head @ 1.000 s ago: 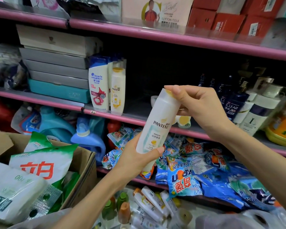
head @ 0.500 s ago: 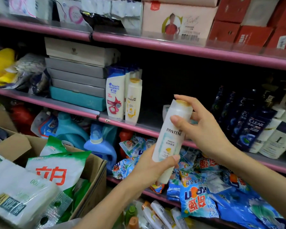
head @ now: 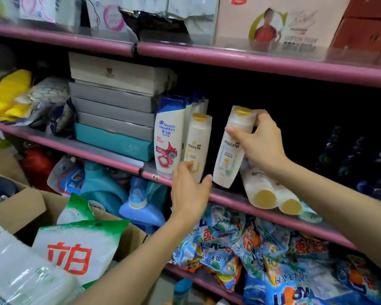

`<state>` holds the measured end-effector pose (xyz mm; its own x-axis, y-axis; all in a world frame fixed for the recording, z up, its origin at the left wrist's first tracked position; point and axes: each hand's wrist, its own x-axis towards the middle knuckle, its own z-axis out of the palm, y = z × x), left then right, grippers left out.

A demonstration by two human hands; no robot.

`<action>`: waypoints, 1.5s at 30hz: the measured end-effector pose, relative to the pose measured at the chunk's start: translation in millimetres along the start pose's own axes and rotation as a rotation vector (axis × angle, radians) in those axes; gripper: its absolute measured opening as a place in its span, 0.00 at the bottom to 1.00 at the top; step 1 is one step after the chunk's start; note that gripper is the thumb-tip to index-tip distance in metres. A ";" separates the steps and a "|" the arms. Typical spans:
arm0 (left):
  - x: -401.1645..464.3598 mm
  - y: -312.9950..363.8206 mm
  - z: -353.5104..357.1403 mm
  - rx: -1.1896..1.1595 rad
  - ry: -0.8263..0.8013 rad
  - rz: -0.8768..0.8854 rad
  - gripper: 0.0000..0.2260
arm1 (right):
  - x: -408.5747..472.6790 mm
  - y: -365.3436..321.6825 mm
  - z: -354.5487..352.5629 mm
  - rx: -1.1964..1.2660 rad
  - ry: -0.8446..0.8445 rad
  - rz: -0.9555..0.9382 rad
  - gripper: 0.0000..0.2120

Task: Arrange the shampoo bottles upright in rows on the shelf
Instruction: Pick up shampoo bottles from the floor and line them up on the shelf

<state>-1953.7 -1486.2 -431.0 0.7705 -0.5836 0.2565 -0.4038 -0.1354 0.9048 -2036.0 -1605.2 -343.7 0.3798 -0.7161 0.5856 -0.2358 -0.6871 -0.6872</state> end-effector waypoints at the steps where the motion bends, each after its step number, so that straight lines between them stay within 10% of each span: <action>1: 7.2 -1.6 0.9 0.029 0.033 0.028 0.22 | 5.4 7.4 10.5 -0.023 -0.005 0.007 0.21; 13: 33.4 -34.1 30.9 0.253 0.096 0.145 0.33 | -37.2 82.0 81.7 0.026 -0.204 0.433 0.18; 45: 37.3 -46.0 48.0 0.368 0.298 0.093 0.24 | -8.9 108.0 108.3 0.157 -0.331 0.288 0.12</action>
<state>-1930.0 -1540.2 -479.3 0.8090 -0.3594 0.4652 -0.5839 -0.3994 0.7068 -1968.0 -1659.7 -469.7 0.5897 -0.7796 0.2107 -0.2450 -0.4213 -0.8732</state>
